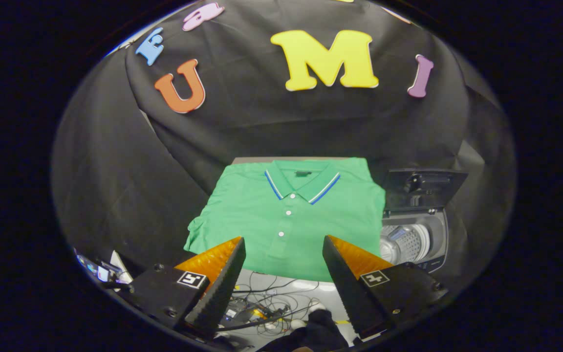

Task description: Put the clothes into the washing machine and then close the washing machine lid.

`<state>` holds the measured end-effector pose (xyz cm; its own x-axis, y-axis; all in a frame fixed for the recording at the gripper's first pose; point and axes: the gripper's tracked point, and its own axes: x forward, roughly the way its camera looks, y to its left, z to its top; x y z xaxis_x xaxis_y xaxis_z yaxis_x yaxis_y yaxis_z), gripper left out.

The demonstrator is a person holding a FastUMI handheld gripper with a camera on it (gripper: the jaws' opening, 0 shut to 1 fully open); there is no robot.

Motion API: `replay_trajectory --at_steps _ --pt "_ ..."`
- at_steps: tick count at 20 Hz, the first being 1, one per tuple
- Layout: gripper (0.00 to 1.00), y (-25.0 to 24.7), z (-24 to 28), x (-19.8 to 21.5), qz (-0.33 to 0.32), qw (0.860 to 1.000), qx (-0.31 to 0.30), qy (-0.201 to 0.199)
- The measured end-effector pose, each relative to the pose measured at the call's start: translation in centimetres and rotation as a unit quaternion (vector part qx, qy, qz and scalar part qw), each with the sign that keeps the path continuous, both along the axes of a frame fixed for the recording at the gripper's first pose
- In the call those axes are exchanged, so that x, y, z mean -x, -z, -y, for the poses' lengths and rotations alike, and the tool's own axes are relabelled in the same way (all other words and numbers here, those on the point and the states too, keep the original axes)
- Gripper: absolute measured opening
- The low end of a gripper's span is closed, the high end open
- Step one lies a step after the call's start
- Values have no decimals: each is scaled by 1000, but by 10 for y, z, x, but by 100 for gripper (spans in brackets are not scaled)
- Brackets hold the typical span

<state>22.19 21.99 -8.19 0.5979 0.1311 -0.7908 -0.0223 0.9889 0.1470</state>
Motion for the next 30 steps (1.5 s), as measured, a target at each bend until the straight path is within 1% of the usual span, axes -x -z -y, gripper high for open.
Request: replay_trajectory --at_steps 3,7,10,13,14,15,18,20,21,23,25,26,29,30 --pt "99 22 -10 -28 -56 998 1 4" --pt "98 60 -15 -53 -130 991 35 4" --pt "98 85 -15 -65 -170 984 56 8" --pt "96 101 -18 -74 -197 979 58 12" --pt "93 101 -17 -77 -203 977 64 17" --pt "86 104 -16 -81 -199 977 70 17" --pt "80 104 -13 -80 -217 970 109 6" --pt "76 105 -13 -81 -240 964 114 -6" --pt "67 104 -11 -83 -247 963 112 0" --pt "43 103 -6 -86 -257 961 103 11" --pt "29 104 -3 -86 -265 960 90 11" --pt "26 104 -2 -87 -270 959 86 8" --pt "10 101 -2 -88 -288 956 63 10" --pt "9 98 -2 -87 -288 956 53 6"
